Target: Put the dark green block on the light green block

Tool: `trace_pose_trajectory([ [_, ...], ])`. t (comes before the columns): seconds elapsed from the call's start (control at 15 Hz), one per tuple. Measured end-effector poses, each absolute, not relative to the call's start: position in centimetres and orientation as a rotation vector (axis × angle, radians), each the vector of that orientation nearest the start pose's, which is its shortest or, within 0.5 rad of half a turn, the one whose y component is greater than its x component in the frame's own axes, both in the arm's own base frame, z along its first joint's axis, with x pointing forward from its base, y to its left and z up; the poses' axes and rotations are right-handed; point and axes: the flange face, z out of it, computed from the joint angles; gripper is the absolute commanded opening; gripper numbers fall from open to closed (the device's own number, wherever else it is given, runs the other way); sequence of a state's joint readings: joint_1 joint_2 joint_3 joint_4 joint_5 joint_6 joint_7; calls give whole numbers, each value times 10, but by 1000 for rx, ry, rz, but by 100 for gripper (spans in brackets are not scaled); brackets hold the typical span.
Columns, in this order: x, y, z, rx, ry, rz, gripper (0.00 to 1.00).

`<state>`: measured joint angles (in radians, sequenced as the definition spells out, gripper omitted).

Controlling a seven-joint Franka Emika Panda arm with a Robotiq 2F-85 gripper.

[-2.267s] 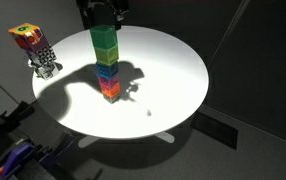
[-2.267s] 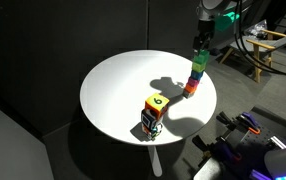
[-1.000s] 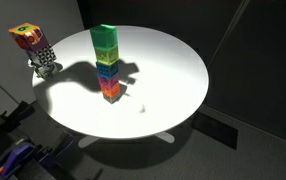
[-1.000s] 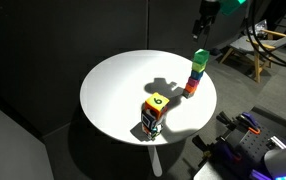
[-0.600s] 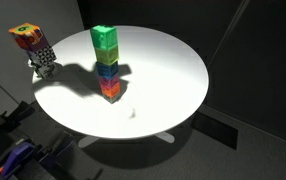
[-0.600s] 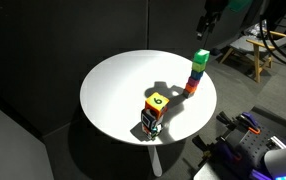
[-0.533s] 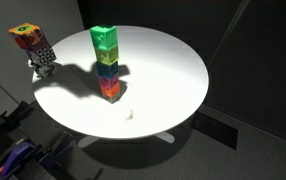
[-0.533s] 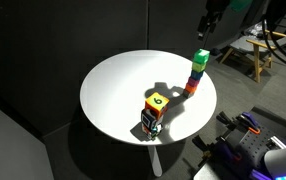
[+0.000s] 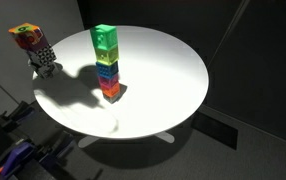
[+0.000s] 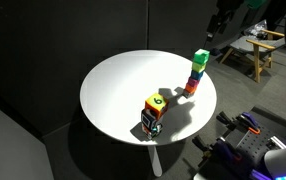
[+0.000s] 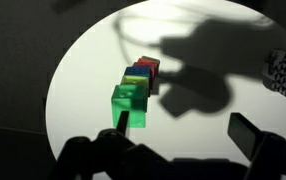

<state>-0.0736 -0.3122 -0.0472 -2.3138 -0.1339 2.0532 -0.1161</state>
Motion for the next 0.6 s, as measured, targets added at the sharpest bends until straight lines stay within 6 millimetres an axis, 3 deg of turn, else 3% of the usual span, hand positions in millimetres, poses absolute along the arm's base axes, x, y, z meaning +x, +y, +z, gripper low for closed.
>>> trace_pose_trajectory([
  [0.33,436,-49,470,-3211,-101,-90,100],
  [0.6,434,-47,468,-3207,-105,-87,100],
])
